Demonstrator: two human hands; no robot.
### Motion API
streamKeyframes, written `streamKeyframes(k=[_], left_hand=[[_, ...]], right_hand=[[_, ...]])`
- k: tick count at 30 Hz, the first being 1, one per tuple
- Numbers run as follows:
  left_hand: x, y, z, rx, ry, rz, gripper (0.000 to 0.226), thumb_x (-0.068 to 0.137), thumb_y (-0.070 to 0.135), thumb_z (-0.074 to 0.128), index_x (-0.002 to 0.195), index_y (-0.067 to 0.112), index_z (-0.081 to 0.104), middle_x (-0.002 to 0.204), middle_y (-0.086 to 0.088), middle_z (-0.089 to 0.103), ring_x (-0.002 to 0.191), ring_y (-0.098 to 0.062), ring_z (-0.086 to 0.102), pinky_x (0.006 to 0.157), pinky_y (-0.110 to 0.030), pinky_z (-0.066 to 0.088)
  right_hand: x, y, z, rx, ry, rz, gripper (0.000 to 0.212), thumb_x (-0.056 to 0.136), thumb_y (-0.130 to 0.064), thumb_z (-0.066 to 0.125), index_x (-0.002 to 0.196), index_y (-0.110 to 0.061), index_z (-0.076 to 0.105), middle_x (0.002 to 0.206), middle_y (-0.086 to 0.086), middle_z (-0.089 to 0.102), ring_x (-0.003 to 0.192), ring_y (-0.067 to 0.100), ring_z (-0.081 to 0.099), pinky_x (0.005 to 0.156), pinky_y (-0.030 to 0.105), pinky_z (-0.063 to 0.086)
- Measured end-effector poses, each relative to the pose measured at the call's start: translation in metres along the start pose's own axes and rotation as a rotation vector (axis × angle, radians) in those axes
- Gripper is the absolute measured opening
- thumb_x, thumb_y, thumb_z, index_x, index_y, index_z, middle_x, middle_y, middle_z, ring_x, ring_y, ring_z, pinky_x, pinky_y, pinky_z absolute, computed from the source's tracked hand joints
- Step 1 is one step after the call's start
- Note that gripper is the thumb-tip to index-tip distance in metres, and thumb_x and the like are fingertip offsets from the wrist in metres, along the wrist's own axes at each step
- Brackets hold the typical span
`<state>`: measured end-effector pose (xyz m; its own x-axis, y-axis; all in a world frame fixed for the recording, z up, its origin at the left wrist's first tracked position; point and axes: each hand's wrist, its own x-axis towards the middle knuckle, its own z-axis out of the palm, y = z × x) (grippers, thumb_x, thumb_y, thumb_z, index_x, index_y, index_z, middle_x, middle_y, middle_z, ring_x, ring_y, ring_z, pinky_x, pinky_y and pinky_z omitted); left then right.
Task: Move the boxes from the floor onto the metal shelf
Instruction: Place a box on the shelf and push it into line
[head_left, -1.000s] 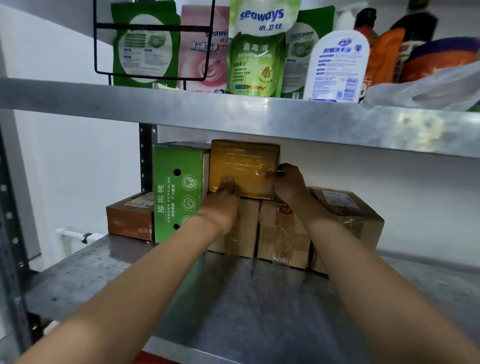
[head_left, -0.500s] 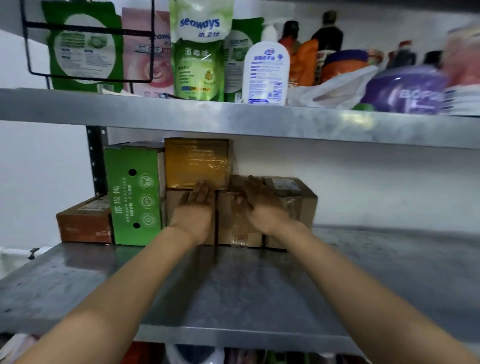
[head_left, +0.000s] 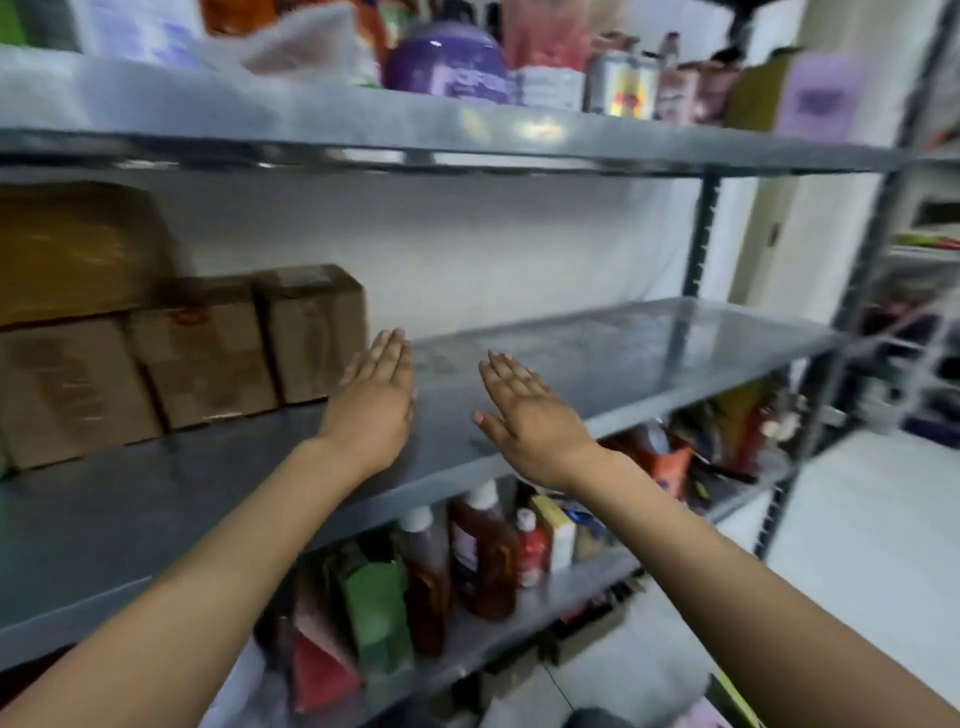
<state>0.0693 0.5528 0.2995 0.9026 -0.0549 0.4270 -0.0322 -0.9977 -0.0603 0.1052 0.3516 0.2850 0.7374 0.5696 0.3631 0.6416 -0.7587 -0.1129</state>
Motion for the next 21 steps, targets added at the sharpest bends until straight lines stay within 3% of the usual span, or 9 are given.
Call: streamKeyframes(k=[7, 10, 12, 15, 21], left_hand=[[-0.002, 0.141, 0.027, -0.169, 0.077, 0.284, 0.058, 0.103, 0.032, 0.023, 0.152, 0.006, 0.004, 0.161, -0.007, -0.006, 0.148, -0.017, -0.008, 0.118, -0.033, 0.000], [-0.010, 0.185, 0.050, -0.188, 0.030, 0.358, 0.057, 0.103, 0.031, 0.023, 0.152, 0.006, 0.007, 0.161, -0.007, -0.003, 0.148, -0.018, -0.006, 0.118, -0.033, 0.002], [-0.015, 0.213, 0.068, -0.185, 0.006, 0.414, 0.058, 0.103, 0.034, 0.017, 0.152, 0.005, 0.006, 0.161, -0.007, -0.003, 0.148, -0.018, -0.005, 0.118, -0.033, 0.001], [-0.024, 0.256, 0.093, -0.192, -0.017, 0.498, 0.069, 0.093, 0.039, 0.001, 0.151, 0.003, 0.011, 0.160, -0.010, 0.005, 0.148, -0.021, 0.001, 0.119, -0.035, 0.005], [-0.051, 0.352, 0.145, -0.337, -0.151, 0.590, 0.058, 0.101, 0.035, 0.017, 0.152, 0.006, 0.013, 0.160, -0.008, 0.008, 0.148, -0.019, 0.003, 0.117, -0.031, 0.002]], right_hand=[[-0.119, 0.085, 0.000, -0.082, 0.046, 0.224, 0.063, 0.104, -0.039, 0.035, 0.155, -0.010, 0.013, 0.164, 0.007, 0.005, 0.151, 0.016, 0.000, 0.118, 0.025, -0.006], [-0.168, 0.110, 0.005, -0.066, 0.047, 0.312, 0.063, 0.104, -0.040, 0.033, 0.156, -0.011, 0.012, 0.164, 0.004, 0.003, 0.151, 0.014, -0.002, 0.120, 0.027, -0.007], [-0.204, 0.127, 0.010, -0.045, 0.047, 0.375, 0.062, 0.104, -0.040, 0.033, 0.156, -0.012, 0.012, 0.163, 0.002, 0.002, 0.151, 0.013, -0.003, 0.123, 0.032, -0.002], [-0.258, 0.151, 0.021, -0.007, 0.081, 0.482, 0.062, 0.104, -0.040, 0.034, 0.156, -0.014, 0.013, 0.164, 0.001, 0.004, 0.151, 0.012, -0.001, 0.122, 0.027, -0.004], [-0.362, 0.200, 0.050, 0.038, 0.037, 0.726, 0.061, 0.104, -0.040, 0.034, 0.156, -0.014, 0.013, 0.164, 0.002, 0.005, 0.151, 0.014, -0.001, 0.120, 0.025, -0.005]])
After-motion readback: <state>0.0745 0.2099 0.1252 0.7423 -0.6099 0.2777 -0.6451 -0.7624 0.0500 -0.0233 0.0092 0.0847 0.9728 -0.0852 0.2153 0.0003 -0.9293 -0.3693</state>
